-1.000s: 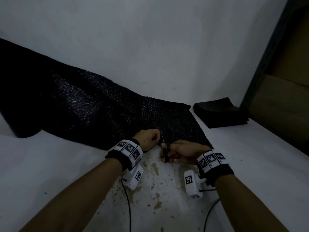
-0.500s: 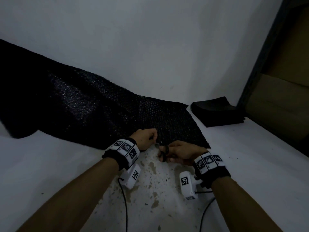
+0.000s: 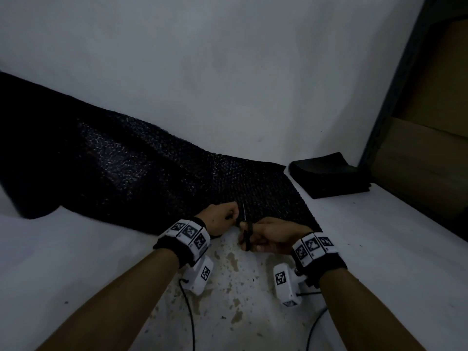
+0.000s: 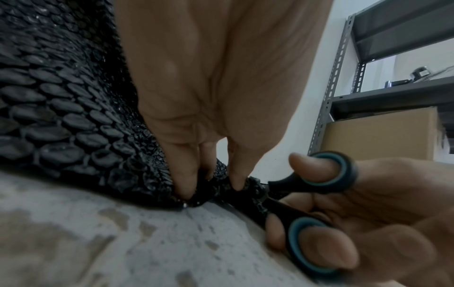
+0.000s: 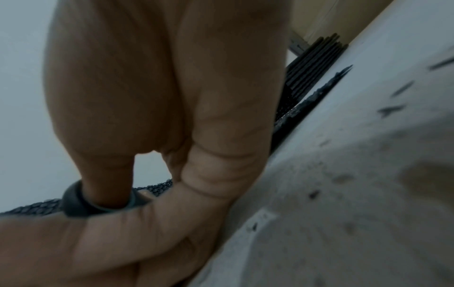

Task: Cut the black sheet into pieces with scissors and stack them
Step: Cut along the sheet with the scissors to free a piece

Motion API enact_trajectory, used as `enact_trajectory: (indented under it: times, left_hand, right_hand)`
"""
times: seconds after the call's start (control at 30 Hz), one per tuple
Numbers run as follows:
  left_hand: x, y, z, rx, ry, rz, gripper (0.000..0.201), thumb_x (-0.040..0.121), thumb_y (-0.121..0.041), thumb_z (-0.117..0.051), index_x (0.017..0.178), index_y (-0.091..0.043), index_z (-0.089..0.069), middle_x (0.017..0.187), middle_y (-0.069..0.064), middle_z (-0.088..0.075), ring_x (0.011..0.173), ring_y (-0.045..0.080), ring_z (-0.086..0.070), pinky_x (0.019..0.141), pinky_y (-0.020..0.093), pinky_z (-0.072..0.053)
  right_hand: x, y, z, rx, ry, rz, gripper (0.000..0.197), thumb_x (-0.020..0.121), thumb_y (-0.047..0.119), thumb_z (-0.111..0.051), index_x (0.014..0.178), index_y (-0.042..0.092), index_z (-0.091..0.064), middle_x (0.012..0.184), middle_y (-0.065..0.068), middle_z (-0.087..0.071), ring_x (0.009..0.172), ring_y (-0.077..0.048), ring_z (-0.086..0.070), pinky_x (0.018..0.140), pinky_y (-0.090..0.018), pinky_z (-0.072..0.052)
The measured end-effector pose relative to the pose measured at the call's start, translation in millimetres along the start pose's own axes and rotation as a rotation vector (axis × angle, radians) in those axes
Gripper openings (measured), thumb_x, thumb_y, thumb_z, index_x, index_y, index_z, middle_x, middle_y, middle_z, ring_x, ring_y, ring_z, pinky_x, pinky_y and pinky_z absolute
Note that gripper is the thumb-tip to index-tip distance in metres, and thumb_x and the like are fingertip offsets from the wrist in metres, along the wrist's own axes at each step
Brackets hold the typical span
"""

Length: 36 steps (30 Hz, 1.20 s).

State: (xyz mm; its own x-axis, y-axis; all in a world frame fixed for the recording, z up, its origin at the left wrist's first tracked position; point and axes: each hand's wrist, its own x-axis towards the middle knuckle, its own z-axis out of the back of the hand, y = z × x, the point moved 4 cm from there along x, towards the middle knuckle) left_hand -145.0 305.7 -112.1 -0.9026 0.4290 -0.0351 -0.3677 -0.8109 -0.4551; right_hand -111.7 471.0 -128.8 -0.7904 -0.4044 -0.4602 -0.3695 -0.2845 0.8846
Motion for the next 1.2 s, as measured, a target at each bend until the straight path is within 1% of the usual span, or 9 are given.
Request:
enact_trajectory:
  times: [0.13, 0.3, 0.43, 0.63, 0.7, 0.9, 1.0, 1.07, 1.2]
  left_hand:
    - [-1.5, -1.4, 0.1, -0.018, 0.005, -0.008, 0.017, 0.100, -0.022, -0.049, 0.087, -0.033, -0.045, 0.092, 0.004, -0.064, 0.086, 0.027, -0.060, 0.079, 0.038, -0.050]
    - [-0.7, -2.1, -0.3, -0.031, -0.010, -0.023, 0.008, 0.102, -0.027, -0.048, 0.095, -0.024, -0.047, 0.079, -0.008, -0.053, 0.076, 0.020, -0.051, 0.067, 0.029, -0.036]
    - [-1.0, -0.9, -1.6, -0.031, 0.000, -0.015, 0.008, 0.102, -0.027, -0.048, 0.096, -0.022, -0.047, 0.083, -0.004, -0.054, 0.078, 0.021, -0.052, 0.072, 0.033, -0.042]
    - [-1.5, 1.1, -1.8, -0.070, 0.022, 0.015, 0.009, 0.101, -0.024, -0.047, 0.092, -0.027, -0.046, 0.088, -0.002, -0.058, 0.088, 0.027, -0.058, 0.081, 0.038, -0.047]
    - [-1.5, 2.3, -1.2, -0.076, 0.023, 0.034, 0.011, 0.100, -0.023, -0.047, 0.091, -0.027, -0.045, 0.092, 0.002, -0.060, 0.091, 0.030, -0.059, 0.084, 0.040, -0.048]
    - [5.8, -5.2, 12.5, -0.123, 0.014, 0.199, 0.022, 0.098, -0.043, -0.056, 0.093, -0.021, -0.056, 0.086, -0.003, -0.058, 0.083, 0.019, -0.057, 0.070, 0.032, -0.048]
    - [16.8, -5.6, 27.5, -0.075, -0.050, 0.189, 0.026, 0.097, -0.041, -0.058, 0.105, -0.017, -0.066, 0.101, 0.001, -0.066, 0.096, 0.020, -0.063, 0.079, 0.033, -0.055]
    - [22.5, -2.3, 30.9, 0.008, -0.071, 0.185, 0.026, 0.093, -0.039, -0.066, 0.111, -0.020, -0.068, 0.116, 0.002, -0.067, 0.109, 0.022, -0.063, 0.091, 0.031, -0.053]
    - [21.4, 3.1, 19.2, 0.075, 0.038, 0.231, 0.047, 0.090, -0.041, -0.070, 0.133, -0.023, -0.062, 0.137, 0.000, -0.059, 0.121, 0.022, -0.056, 0.097, 0.025, -0.046]
  right_hand:
    - [5.2, 4.4, 1.5, -0.019, -0.002, -0.010, 0.055, 0.094, 0.043, -0.064, 0.112, -0.008, -0.070, 0.096, -0.016, -0.073, 0.089, -0.022, -0.062, 0.061, -0.020, -0.053]
    - [13.3, 8.0, 3.9, -0.029, -0.012, -0.004, 0.051, 0.093, 0.043, -0.064, 0.105, -0.006, -0.072, 0.088, -0.013, -0.075, 0.081, -0.017, -0.065, 0.058, -0.018, -0.051]
    - [16.5, 10.3, 4.1, -0.003, -0.004, -0.006, 0.040, 0.095, 0.038, -0.064, 0.096, -0.001, -0.072, 0.079, -0.010, -0.074, 0.065, -0.010, -0.067, 0.053, -0.017, -0.050]
    - [21.5, 4.2, 9.7, -0.009, -0.005, 0.030, 0.045, 0.097, 0.031, -0.063, 0.109, -0.012, -0.068, 0.079, -0.011, -0.072, 0.062, -0.011, -0.056, 0.051, -0.017, -0.048]
    - [24.1, 1.1, 11.3, -0.029, -0.005, 0.042, 0.041, 0.097, 0.031, -0.064, 0.104, -0.009, -0.071, 0.081, -0.011, -0.071, 0.062, -0.010, -0.054, 0.052, -0.017, -0.048]
    - [27.6, -1.7, 12.9, -0.029, -0.004, 0.049, 0.038, 0.093, 0.033, -0.067, 0.097, -0.005, -0.073, 0.083, -0.013, -0.068, 0.056, -0.008, -0.052, 0.050, -0.018, -0.046]
    - [28.7, -2.1, 12.7, -0.022, 0.015, 0.040, 0.042, 0.081, 0.039, -0.072, 0.091, -0.002, -0.073, 0.086, -0.014, -0.068, 0.056, -0.010, -0.051, 0.051, -0.019, -0.046]
    - [30.0, -3.0, 13.1, -0.027, 0.023, 0.036, 0.036, 0.089, 0.036, -0.069, 0.088, 0.000, -0.073, 0.085, -0.013, -0.068, 0.056, -0.010, -0.050, 0.050, -0.020, -0.045]
    - [28.1, -2.2, 11.5, -0.023, 0.026, 0.040, 0.033, 0.097, 0.032, -0.063, 0.089, 0.002, -0.072, 0.082, -0.011, -0.068, 0.054, -0.008, -0.050, 0.049, -0.019, -0.043]
